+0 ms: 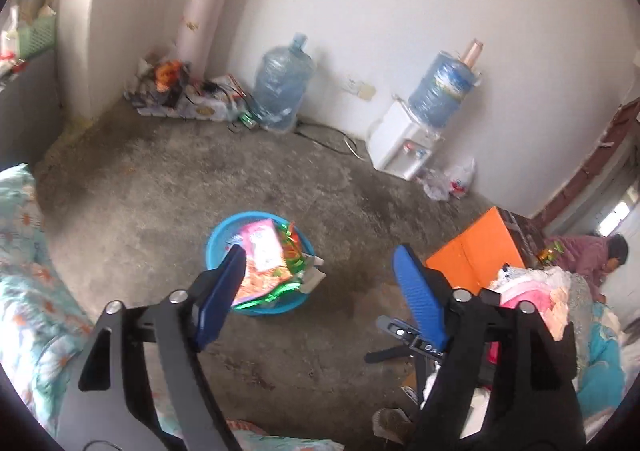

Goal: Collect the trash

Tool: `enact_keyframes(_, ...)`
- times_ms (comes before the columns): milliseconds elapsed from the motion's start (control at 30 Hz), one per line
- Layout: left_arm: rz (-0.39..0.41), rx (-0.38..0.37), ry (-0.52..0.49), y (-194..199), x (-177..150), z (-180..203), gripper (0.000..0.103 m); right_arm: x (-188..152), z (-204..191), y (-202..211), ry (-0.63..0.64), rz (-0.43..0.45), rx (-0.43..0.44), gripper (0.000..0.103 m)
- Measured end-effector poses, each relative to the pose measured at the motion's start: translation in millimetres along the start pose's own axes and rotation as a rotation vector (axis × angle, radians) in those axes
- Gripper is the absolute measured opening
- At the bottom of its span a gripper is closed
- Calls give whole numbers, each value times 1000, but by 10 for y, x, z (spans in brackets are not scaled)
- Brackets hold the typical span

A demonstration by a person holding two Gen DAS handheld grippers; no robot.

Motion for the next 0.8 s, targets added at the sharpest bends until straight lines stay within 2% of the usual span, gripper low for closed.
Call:
enact_keyframes(100,157,131,33,687,-141,-83,88,74,-460,320,161,63,33,59)
enact_keyframes(133,184,168,51,871,-204,-135,90,82,-618,426,213,84,46,64)
enact_keyframes(267,248,349,171,1478,-496,-371,93,47,-1234,837,409,165,103,74)
enact_keyframes(400,319,465,311,1991,-872,-587,94,-119,-1807,1161,596,221,149,88)
enact_keyframes(533,385,602,389,2383,-1244,-770,94,-316,-2213,1391,723,254,180,94)
enact_keyframes(700,442,781,352,2633,-1629,-795,94,-519,-2504,1569,821,278,179,96)
enact_keyframes(800,465,822,321,2710,-1784,-735,94,-621,-2660,1658,918,297,144,96)
Point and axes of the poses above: each gripper's, at about its wrist camera, not at the fingertips, and y roughly against the way its jaws point, z to its right, x to its top, the point moved 3 cm from there along -y, roughly the way its jaws point, and after that the axes turned 14 degrees about y, right-handed, at the moved point
